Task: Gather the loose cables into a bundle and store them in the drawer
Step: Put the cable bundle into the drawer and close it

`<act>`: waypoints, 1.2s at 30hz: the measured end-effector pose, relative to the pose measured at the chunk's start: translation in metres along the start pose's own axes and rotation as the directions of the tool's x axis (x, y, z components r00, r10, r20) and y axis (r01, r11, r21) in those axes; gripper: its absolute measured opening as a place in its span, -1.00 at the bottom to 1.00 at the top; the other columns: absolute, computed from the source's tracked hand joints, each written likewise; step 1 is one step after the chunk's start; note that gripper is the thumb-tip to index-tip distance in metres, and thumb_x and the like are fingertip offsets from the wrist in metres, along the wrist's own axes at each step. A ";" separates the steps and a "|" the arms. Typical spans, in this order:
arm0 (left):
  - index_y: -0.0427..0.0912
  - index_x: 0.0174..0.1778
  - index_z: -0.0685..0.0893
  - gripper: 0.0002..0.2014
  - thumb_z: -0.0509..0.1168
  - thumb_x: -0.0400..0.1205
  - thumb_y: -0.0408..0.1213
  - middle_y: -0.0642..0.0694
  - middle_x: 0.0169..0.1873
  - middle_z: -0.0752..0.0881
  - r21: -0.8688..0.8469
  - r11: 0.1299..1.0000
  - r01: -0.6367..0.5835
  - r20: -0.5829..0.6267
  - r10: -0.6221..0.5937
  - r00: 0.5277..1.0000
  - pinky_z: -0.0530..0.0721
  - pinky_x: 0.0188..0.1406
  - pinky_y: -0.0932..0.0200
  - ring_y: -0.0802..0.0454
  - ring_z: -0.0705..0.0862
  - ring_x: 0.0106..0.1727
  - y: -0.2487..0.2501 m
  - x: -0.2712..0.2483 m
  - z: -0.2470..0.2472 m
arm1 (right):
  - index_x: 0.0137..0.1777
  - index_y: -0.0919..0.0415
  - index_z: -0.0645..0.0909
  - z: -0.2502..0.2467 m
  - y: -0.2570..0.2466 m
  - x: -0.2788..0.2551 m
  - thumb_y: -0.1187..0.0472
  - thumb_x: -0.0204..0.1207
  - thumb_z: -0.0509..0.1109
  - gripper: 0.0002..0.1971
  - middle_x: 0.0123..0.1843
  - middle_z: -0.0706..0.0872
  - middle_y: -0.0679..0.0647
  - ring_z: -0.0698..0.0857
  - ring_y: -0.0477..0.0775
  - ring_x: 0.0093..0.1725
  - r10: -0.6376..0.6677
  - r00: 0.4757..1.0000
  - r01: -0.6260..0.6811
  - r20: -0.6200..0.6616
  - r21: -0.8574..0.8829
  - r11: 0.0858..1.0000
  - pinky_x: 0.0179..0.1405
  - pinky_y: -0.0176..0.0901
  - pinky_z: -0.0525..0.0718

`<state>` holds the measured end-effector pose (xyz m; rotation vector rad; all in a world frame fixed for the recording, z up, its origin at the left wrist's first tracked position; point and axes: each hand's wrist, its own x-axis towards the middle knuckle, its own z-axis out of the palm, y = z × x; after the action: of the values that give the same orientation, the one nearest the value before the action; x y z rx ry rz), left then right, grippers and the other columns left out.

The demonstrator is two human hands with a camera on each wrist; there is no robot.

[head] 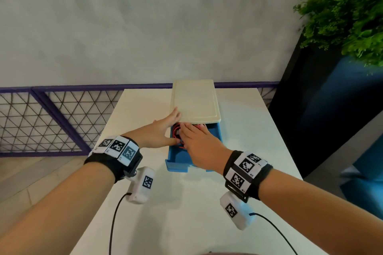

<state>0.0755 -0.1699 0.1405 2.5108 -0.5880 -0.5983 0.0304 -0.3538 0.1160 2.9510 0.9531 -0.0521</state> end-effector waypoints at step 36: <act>0.09 0.63 -0.35 0.42 0.53 0.10 0.37 0.17 0.63 -0.37 0.315 0.949 0.030 0.109 -0.068 0.992 -0.29 0.58 -0.36 0.16 -0.40 0.63 0.022 -0.003 0.011 | 0.10 0.21 0.73 0.011 0.000 0.022 0.21 0.60 0.30 -0.79 0.21 0.62 0.16 0.49 0.22 0.23 0.083 0.979 -0.072 -0.185 0.065 0.995 0.21 0.07 0.52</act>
<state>0.0610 -0.1897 0.1449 2.8074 -0.7146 -0.7271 0.0481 -0.3415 0.1045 3.0877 0.8676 0.2083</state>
